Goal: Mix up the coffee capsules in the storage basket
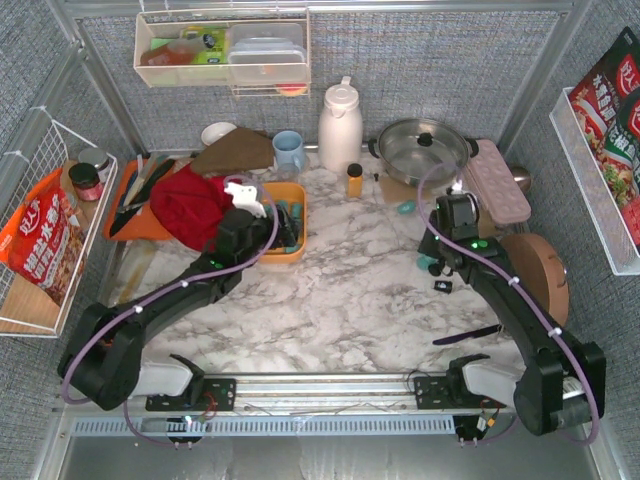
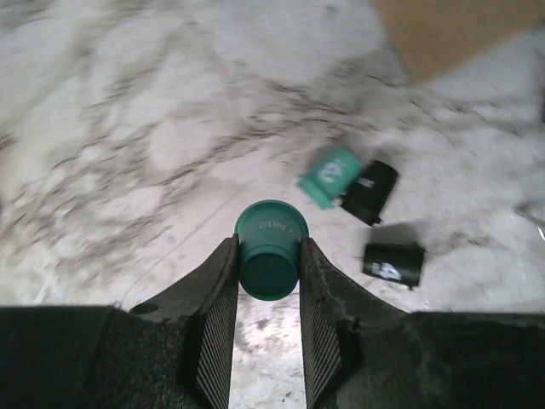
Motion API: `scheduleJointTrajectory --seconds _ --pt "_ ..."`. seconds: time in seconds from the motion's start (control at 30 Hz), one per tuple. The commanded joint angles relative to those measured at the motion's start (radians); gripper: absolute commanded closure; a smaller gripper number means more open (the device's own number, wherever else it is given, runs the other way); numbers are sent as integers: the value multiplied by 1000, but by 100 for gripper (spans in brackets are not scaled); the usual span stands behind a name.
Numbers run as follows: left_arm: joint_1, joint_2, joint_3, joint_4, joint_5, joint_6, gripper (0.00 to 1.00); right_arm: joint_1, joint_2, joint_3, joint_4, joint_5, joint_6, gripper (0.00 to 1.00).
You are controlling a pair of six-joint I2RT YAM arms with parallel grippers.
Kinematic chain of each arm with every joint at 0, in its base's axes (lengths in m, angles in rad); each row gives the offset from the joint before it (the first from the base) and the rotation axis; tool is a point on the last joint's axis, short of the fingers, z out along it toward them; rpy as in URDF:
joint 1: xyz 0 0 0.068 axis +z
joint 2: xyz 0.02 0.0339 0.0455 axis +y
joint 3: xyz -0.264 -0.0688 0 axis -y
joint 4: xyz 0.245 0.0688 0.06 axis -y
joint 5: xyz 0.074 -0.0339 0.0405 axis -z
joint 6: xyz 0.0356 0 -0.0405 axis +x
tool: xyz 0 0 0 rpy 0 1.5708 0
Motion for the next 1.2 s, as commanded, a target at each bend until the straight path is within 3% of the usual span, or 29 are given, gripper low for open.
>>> scheduleJointTrajectory --seconds 0.0,0.17,0.23,0.53,0.73,1.03,1.17 --pt "1 34 -24 247 180 107 1 57 -20 68 -1 -200 -156 87" --pt "0 100 -180 708 459 253 1 143 32 160 33 -370 -226 88" --pt "-1 141 -247 898 502 302 1 183 52 186 53 -391 -240 89" --pt "-39 372 -342 1301 674 575 1 399 109 250 127 -380 -254 89" --pt "-119 425 -302 1298 623 736 1 467 123 234 180 -419 -195 89" --pt "-165 422 -280 1297 601 766 1 485 150 214 228 -462 -147 89" --pt "-169 413 -283 1295 616 760 15 487 149 213 233 -460 -145 88"
